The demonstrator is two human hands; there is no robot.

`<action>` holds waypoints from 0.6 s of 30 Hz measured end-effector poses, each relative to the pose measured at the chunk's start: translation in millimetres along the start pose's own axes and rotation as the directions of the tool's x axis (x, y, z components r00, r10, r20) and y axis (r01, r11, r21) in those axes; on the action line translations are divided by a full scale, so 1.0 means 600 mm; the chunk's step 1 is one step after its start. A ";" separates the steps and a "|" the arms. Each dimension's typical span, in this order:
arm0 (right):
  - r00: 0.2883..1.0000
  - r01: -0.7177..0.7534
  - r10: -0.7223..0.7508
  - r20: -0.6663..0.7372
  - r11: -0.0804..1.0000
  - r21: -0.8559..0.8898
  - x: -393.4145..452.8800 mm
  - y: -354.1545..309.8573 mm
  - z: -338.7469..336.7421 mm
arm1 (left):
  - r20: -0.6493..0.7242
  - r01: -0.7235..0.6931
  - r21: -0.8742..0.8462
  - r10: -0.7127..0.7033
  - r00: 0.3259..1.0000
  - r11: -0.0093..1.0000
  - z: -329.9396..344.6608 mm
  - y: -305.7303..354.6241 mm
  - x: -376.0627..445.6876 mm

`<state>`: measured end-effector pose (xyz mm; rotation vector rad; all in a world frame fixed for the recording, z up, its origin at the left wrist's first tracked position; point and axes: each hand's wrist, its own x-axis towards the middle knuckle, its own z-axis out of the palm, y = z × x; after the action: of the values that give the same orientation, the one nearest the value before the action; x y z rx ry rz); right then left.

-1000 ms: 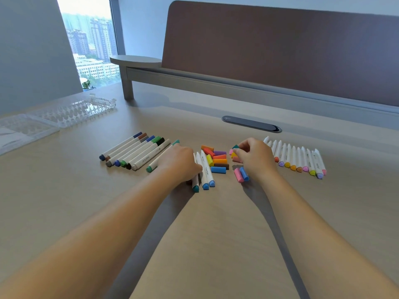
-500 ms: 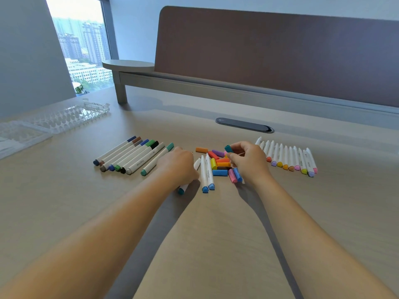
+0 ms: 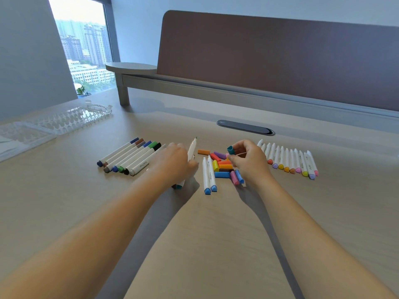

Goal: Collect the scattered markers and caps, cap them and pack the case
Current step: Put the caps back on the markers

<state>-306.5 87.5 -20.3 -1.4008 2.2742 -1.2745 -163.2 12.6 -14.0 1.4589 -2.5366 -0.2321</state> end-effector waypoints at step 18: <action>0.992 0.106 -0.109 0.058 0.992 0.063 -0.017 -0.033 0.017 | -0.109 -0.300 0.012 0.300 0.948 0.954 -0.025 -0.050 -0.034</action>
<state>-282.6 86.1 -14.3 -1.5383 2.1288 -1.3005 -124.3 14.9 -8.4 1.0310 -2.6191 -0.1055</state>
